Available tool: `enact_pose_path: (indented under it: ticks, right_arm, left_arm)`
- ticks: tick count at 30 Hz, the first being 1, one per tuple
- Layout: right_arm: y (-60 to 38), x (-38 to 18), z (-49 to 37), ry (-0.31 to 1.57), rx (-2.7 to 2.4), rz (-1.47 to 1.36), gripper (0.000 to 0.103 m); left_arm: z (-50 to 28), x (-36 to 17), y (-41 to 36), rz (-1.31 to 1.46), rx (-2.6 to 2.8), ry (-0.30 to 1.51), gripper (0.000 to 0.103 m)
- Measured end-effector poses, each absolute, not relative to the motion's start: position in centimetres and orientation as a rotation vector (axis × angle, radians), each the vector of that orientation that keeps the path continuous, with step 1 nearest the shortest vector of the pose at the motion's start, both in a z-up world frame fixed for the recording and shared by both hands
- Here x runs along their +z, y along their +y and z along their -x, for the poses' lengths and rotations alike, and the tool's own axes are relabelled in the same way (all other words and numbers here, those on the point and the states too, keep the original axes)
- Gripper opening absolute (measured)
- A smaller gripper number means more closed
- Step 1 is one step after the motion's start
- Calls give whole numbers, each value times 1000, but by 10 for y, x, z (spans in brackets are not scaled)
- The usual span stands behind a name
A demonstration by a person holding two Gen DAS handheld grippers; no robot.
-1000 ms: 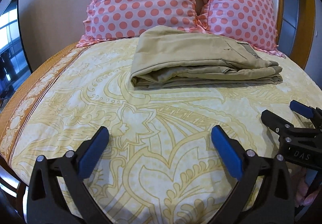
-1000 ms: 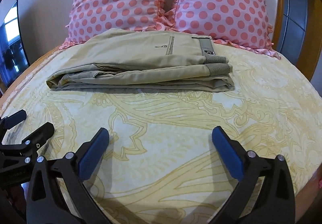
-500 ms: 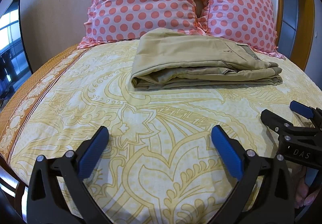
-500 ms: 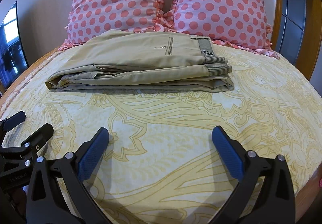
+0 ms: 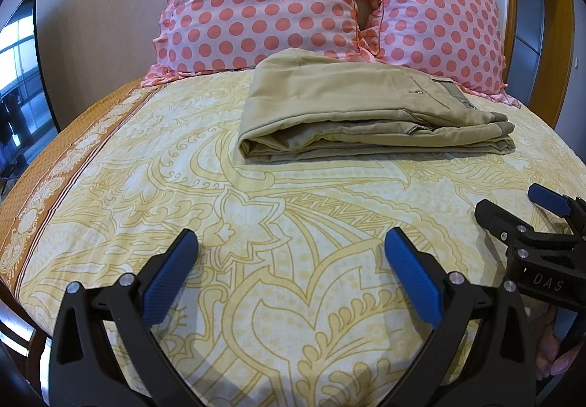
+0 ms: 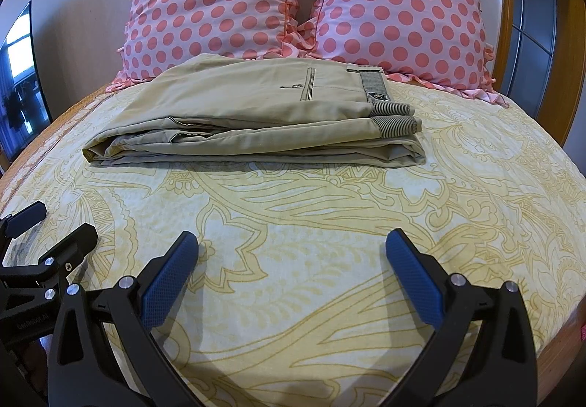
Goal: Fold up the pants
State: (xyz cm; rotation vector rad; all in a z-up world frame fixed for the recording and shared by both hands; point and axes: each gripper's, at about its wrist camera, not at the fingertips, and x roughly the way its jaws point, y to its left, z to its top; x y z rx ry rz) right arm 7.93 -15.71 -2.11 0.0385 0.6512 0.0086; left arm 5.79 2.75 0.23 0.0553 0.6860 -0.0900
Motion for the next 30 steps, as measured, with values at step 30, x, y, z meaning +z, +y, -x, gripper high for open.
enact_pose_path:
  ticks: [30]
  right_arm:
    - [-159,-21,-80,649,13,-37,102]
  left_arm:
    - [-59,3,31,-52,-91,683,101]
